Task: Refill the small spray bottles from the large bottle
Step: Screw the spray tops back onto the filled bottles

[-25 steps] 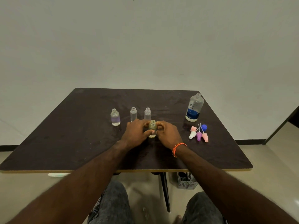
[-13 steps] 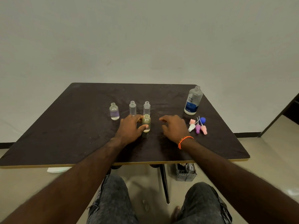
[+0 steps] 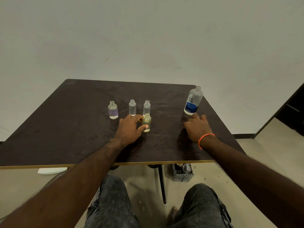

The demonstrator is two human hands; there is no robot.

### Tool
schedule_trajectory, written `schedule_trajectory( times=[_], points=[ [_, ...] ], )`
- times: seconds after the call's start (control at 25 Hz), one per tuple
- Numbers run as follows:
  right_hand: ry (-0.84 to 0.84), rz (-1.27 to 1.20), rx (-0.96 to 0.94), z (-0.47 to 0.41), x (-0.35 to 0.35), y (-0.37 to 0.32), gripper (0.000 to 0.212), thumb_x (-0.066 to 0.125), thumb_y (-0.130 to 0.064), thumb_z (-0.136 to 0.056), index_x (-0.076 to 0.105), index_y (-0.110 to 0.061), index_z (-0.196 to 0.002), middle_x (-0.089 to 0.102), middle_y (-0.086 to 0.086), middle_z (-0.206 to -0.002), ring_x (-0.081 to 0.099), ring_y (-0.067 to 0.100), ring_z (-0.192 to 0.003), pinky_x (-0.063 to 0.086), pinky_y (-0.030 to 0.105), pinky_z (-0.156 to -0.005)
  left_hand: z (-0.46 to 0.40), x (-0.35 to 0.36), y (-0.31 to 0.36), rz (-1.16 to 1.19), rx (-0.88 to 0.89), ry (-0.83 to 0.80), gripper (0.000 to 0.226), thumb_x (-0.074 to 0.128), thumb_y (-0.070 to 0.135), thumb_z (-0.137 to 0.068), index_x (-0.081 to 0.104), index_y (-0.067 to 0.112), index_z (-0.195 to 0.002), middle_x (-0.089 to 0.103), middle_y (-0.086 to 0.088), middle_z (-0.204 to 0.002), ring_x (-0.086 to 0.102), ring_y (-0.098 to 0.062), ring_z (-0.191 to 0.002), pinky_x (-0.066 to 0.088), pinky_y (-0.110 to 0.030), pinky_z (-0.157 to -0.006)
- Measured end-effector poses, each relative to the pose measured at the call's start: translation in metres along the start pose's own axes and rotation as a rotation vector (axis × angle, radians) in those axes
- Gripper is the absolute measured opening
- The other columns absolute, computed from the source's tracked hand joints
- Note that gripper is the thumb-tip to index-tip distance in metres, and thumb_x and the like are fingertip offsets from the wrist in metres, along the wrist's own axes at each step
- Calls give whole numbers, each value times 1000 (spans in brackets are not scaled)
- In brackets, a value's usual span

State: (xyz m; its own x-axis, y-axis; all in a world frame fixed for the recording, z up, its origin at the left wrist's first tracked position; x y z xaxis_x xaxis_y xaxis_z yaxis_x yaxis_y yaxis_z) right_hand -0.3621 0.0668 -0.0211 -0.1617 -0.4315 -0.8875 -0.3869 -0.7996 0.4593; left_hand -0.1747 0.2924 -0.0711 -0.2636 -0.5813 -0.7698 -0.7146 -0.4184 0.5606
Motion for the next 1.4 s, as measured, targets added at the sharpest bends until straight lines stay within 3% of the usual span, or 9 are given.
schedule_trajectory(
  times=[0.36,0.6,0.72,0.88,1.0,1.16,1.4],
  points=[
    [152,-20,-80,-1,-8,-5,14,68,-27,-92,70,-20,-104,70,2,-103,53,24,-105,40,43,-93,3,0,2,-53,17,17,42,69,52,-96,66,25,-128,70,10,-117,59,-17,-118,43,-50,-103],
    [427,-190,34,3,-90,0,20,62,-17,-81,75,-23,-95,73,-1,-96,62,29,-96,44,41,-87,1,3,10,-10,7,9,68,62,68,-93,56,25,-145,66,6,-136,55,-19,-127,41,-53,-107],
    [539,-576,67,4,-132,6,22,63,-18,-84,78,-22,-100,76,2,-101,68,28,-98,49,46,-93,-1,4,14,14,21,31,59,60,62,-97,59,26,-144,69,4,-131,57,-21,-124,41,-54,-105],
    [509,-1166,97,-6,-143,-2,20,74,-22,-81,79,-22,-100,76,-9,-97,69,-1,-87,52,18,-87,-1,3,14,53,-22,31,56,64,60,-95,63,28,-141,72,3,-125,59,-22,-121,43,-56,-106],
    [492,-1248,125,-10,-125,-25,22,74,-22,-86,78,-18,-107,77,-6,-99,66,-9,-82,48,4,-76,-3,4,11,40,-32,23,64,54,73,-87,66,33,-136,73,7,-115,63,-19,-112,49,-56,-100],
    [516,-1242,105,-13,-119,-41,25,72,-22,-88,78,-16,-111,77,-4,-103,68,-1,-83,55,18,-82,-6,7,9,45,-34,22,67,51,76,-85,65,35,-136,74,9,-111,64,-17,-108,52,-55,-98],
    [591,-1211,63,-21,-141,-41,22,71,-23,-84,80,-21,-103,77,-9,-99,68,-2,-85,54,19,-87,-3,9,6,70,-11,46,58,59,68,-89,65,36,-136,73,6,-116,61,-20,-113,50,-55,-100]
  ],
)
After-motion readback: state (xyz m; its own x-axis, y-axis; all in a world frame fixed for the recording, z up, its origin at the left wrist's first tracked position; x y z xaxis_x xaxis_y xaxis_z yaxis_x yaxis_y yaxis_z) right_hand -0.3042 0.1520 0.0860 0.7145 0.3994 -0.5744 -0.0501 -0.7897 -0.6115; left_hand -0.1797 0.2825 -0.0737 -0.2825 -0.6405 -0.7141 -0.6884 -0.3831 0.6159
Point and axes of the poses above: each hand's wrist, its own z-axis away from the middle knuckle, its own x-axis out of the palm, y = z × x, the point moved 1 cm from there along -z, towards the middle knuckle
